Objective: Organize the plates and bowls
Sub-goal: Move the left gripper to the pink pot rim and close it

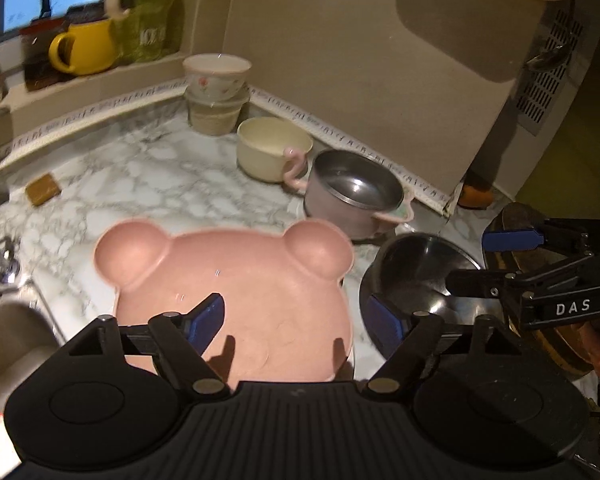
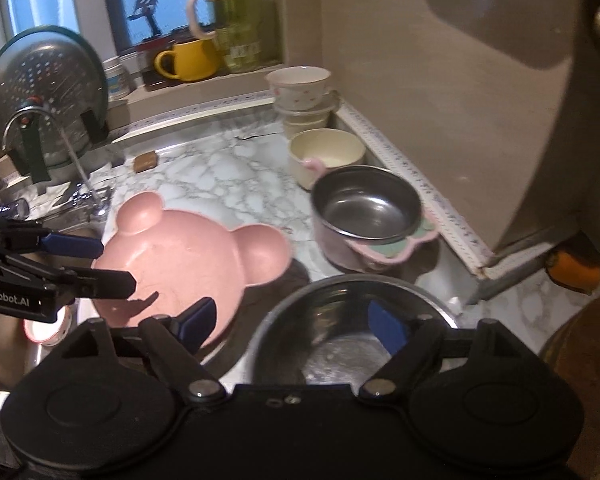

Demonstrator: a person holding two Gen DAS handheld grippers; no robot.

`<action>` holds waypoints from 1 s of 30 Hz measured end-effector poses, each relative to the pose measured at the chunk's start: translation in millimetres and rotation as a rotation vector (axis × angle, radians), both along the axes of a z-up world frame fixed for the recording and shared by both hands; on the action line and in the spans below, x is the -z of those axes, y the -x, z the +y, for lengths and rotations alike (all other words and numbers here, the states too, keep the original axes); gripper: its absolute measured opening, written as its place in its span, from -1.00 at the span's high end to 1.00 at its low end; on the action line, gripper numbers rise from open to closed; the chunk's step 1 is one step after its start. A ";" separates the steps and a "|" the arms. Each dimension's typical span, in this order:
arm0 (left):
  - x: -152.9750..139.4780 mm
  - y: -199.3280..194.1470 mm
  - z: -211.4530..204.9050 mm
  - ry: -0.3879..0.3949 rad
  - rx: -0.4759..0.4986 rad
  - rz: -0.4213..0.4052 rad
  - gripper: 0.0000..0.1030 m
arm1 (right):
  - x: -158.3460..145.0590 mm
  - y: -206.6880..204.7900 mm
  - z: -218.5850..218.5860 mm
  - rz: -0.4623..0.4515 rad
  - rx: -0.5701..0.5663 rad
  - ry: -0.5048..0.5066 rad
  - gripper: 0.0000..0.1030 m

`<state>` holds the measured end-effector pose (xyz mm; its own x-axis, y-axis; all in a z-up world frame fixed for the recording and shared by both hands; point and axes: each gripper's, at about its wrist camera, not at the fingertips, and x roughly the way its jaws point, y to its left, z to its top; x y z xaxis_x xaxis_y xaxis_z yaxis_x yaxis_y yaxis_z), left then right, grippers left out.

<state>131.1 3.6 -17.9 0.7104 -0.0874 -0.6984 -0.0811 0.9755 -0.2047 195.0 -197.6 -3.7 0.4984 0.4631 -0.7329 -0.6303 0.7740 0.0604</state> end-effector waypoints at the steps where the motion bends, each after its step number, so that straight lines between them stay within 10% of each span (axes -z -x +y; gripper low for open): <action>1: -1.7 -3.2 -2.7 -0.010 -0.005 -0.008 -0.61 | -1.0 -2.5 -2.9 -0.005 0.009 0.003 -0.67; 5: -8.6 -20.3 -9.4 -0.003 0.003 -0.043 -1.00 | -4.2 -15.6 -14.0 -0.021 0.050 0.009 -0.69; 30: 28.1 -208.1 -18.2 0.011 -0.002 0.092 -1.00 | 46.5 -144.8 -15.7 0.161 0.375 -0.047 -0.47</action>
<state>339.2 -14.7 -46.0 0.6436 -0.0941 -0.7595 -0.1024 0.9729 -0.2073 339.8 -213.3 -50.1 0.5199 0.3059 -0.7976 -0.2848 0.9423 0.1758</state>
